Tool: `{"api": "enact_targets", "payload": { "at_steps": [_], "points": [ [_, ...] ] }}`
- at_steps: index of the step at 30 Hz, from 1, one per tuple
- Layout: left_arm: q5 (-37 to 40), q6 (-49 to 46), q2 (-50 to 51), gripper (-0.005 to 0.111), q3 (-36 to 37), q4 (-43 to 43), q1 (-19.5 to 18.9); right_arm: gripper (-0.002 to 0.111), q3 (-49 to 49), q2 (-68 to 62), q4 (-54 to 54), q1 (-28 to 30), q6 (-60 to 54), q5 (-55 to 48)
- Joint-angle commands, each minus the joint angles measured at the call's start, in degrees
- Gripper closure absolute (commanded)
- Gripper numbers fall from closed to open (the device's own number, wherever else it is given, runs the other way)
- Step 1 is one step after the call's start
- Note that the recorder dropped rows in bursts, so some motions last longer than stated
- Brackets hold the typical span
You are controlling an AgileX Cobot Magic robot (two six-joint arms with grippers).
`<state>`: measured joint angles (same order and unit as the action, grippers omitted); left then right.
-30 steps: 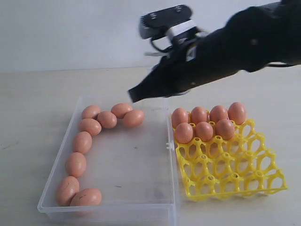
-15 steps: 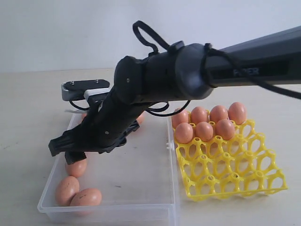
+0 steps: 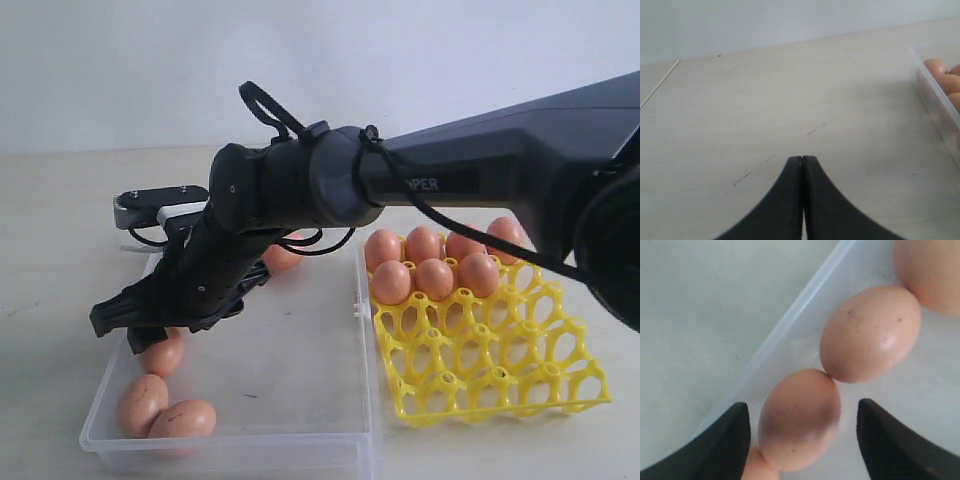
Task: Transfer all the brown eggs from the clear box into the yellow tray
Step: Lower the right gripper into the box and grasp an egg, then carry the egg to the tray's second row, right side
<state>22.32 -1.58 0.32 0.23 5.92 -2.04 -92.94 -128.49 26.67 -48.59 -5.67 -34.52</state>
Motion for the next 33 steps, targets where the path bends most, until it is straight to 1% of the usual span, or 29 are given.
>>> {"api": "enact_targets", "payload": {
  "at_steps": [1, 2, 4, 6, 7, 9, 11, 15, 18, 21, 25, 28, 33],
  "points": [
    [-0.5, 0.3, -0.3, 0.107, -0.2, -0.1, 0.3, 0.050, -1.8, -2.3, -0.5, -0.1, -0.3, -2.6],
    [-0.5, 0.3, -0.3, 0.107, -0.2, -0.1, 0.3, 0.055, -2.0, -2.4, -0.5, -0.1, -0.3, -2.7],
    [-0.5, 0.3, -0.3, 0.107, -0.2, -0.1, 0.3, 0.073, -2.0, -2.2, -0.6, -0.1, -0.3, -2.0],
    [-0.5, 0.3, -0.3, 0.107, -0.2, -0.1, 0.3, 0.104, -1.6, -1.0, -1.3, -0.1, -0.4, -1.1],
    [-0.5, 0.3, -0.3, 0.107, -0.2, -0.1, 0.3, 0.107, -1.0, 0.0, -1.9, 0.3, -0.6, -0.3],
    [-0.5, 0.3, -0.3, 0.107, -0.2, -0.1, 0.3, 0.108, 2.2, 3.4, -3.7, 1.0, -1.9, 3.7],
    [-0.5, 0.3, -0.3, 0.107, -0.2, -0.1, 0.3, 0.108, 7.7, 7.6, -7.0, 2.2, -2.0, 10.8],
    [-0.5, 0.3, -0.3, 0.107, -0.2, -0.1, 0.3, 0.108, 26.7, 18.8, -13.2, 6.1, -1.9, 29.9],
    [-0.5, 0.3, -0.3, 0.107, -0.2, -0.1, 0.3, 0.108, 40.1, 27.1, -13.8, 10.4, -2.9, 44.2],
    [-0.5, 0.3, -0.3, 0.107, -0.2, -0.1, 0.3, 0.108, 50.6, 32.8, -13.8, 15.9, -4.0, 53.4],
    [-0.5, 0.3, -0.3, 0.107, -0.2, -0.1, 0.3, 0.108, 59.0, 36.4, -13.6, 23.4, -6.2, 57.3],
    [-0.5, 0.3, -0.3, 0.107, -0.2, -0.1, 0.3, 0.108, 61.1, 36.2, -13.7, 28.1, -6.6, 57.8],
    [-0.5, 0.3, -0.3, 0.107, -0.2, -0.1, 0.3, 0.108, 62.3, 35.6, -13.6, 32.4, -6.6, 61.2]
  ]
}}
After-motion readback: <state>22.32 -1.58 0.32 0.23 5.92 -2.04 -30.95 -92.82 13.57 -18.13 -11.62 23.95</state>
